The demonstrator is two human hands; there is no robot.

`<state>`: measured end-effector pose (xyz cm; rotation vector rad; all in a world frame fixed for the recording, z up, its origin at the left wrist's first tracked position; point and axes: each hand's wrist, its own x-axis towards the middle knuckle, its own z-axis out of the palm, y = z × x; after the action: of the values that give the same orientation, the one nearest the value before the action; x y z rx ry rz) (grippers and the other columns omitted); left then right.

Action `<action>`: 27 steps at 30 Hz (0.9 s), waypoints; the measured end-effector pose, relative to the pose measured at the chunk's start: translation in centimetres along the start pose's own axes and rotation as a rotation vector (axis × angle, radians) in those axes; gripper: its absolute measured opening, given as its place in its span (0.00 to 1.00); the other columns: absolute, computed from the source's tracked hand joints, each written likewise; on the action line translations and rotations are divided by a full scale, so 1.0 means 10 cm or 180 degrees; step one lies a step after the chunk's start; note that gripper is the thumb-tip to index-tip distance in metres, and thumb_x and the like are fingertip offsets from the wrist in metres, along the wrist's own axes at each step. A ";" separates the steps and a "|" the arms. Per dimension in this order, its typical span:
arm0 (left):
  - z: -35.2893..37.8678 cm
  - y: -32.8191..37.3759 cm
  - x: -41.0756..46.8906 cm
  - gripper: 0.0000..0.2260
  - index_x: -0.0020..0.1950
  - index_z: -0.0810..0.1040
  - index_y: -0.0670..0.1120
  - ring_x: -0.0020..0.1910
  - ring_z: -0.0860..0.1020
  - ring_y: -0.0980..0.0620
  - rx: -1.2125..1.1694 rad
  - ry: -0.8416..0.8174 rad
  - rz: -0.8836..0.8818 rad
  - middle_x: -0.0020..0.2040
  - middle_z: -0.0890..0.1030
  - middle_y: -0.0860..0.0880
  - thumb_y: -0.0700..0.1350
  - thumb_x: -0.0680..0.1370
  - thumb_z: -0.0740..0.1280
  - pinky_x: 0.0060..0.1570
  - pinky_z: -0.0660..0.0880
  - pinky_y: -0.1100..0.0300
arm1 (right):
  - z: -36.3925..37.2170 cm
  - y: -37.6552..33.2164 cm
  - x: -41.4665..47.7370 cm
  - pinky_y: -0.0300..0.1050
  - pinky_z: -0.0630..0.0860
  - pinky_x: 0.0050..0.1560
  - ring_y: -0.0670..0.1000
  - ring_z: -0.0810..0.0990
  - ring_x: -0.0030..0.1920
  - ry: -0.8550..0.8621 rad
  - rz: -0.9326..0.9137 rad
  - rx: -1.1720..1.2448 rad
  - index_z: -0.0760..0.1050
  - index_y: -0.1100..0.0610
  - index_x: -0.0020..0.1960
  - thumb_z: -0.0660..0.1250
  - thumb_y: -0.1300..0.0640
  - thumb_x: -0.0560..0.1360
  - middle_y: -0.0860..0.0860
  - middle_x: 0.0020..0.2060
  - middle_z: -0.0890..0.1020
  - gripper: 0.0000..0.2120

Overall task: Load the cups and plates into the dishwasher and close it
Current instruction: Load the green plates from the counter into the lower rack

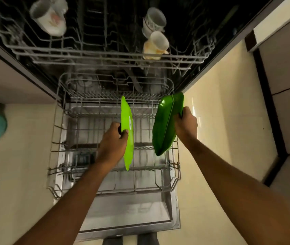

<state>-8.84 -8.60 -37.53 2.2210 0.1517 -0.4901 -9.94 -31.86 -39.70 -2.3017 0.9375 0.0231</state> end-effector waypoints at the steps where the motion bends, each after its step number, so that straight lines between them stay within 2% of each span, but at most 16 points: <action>1: 0.03 -0.01 0.02 0.08 0.53 0.74 0.42 0.46 0.78 0.40 -0.0037 0.0018 -0.0007 0.46 0.80 0.43 0.44 0.77 0.67 0.44 0.72 0.50 | 0.00 0.02 0.08 0.38 0.60 0.27 0.43 0.71 0.32 0.0024 -0.0008 -0.0051 0.66 0.52 0.44 0.57 0.54 0.79 0.43 0.33 0.73 0.05; 5: 0.13 -0.06 0.11 0.08 0.54 0.74 0.40 0.44 0.78 0.41 -0.0092 0.0038 -0.0008 0.47 0.80 0.42 0.42 0.78 0.66 0.42 0.71 0.52 | 0.05 0.11 0.37 0.37 0.59 0.26 0.41 0.69 0.31 0.0085 -0.0031 -0.0213 0.66 0.53 0.44 0.57 0.55 0.79 0.41 0.32 0.70 0.05; 9: 0.20 -0.09 0.15 0.08 0.55 0.74 0.40 0.45 0.78 0.40 -0.0065 0.0060 -0.0097 0.49 0.80 0.41 0.41 0.77 0.65 0.44 0.72 0.51 | 0.10 0.12 0.57 0.37 0.59 0.26 0.41 0.68 0.31 0.0119 -0.0056 -0.0266 0.66 0.54 0.46 0.58 0.56 0.79 0.43 0.33 0.70 0.03; 11: 0.22 -0.11 0.17 0.08 0.55 0.73 0.40 0.45 0.77 0.41 -0.0051 0.0028 -0.0103 0.49 0.79 0.42 0.41 0.77 0.65 0.45 0.72 0.50 | 0.14 0.11 0.66 0.38 0.60 0.27 0.45 0.70 0.32 0.0112 -0.0114 -0.0317 0.68 0.56 0.49 0.57 0.58 0.79 0.46 0.36 0.73 0.02; 13: 0.23 -0.11 0.18 0.08 0.55 0.73 0.41 0.44 0.77 0.42 -0.0036 -0.0005 -0.0052 0.48 0.79 0.43 0.42 0.78 0.65 0.44 0.72 0.51 | 0.17 0.08 0.73 0.38 0.61 0.27 0.50 0.71 0.34 0.0114 -0.0189 -0.0384 0.70 0.58 0.52 0.57 0.60 0.79 0.49 0.40 0.74 0.05; 18: 0.26 -0.17 0.22 0.08 0.55 0.75 0.41 0.41 0.76 0.45 -0.0006 0.0019 0.0029 0.46 0.77 0.50 0.42 0.78 0.65 0.41 0.69 0.56 | 0.26 0.02 0.90 0.40 0.60 0.27 0.52 0.72 0.37 0.0146 -0.0326 -0.0715 0.70 0.59 0.55 0.59 0.60 0.79 0.50 0.41 0.74 0.06; 23: 0.26 -0.25 0.25 0.07 0.53 0.77 0.43 0.36 0.76 0.47 -0.0015 -0.0018 0.0109 0.44 0.78 0.51 0.44 0.78 0.66 0.39 0.70 0.57 | 0.34 -0.02 1.04 0.47 0.69 0.35 0.54 0.74 0.40 0.0095 -0.0355 -0.0765 0.70 0.59 0.56 0.59 0.60 0.79 0.54 0.45 0.78 0.06; 27: 0.26 -0.28 0.28 0.05 0.52 0.77 0.45 0.32 0.75 0.51 -0.0092 0.0095 0.0142 0.43 0.78 0.52 0.44 0.78 0.66 0.34 0.70 0.60 | 0.43 -0.06 1.13 0.46 0.68 0.36 0.53 0.74 0.40 0.0104 -0.0351 -0.0864 0.70 0.59 0.58 0.60 0.60 0.79 0.56 0.48 0.80 0.08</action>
<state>-7.84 -8.95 -42.15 2.1993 0.1240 -0.4280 -0.28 -36.10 -45.55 -2.6084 0.8663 0.0700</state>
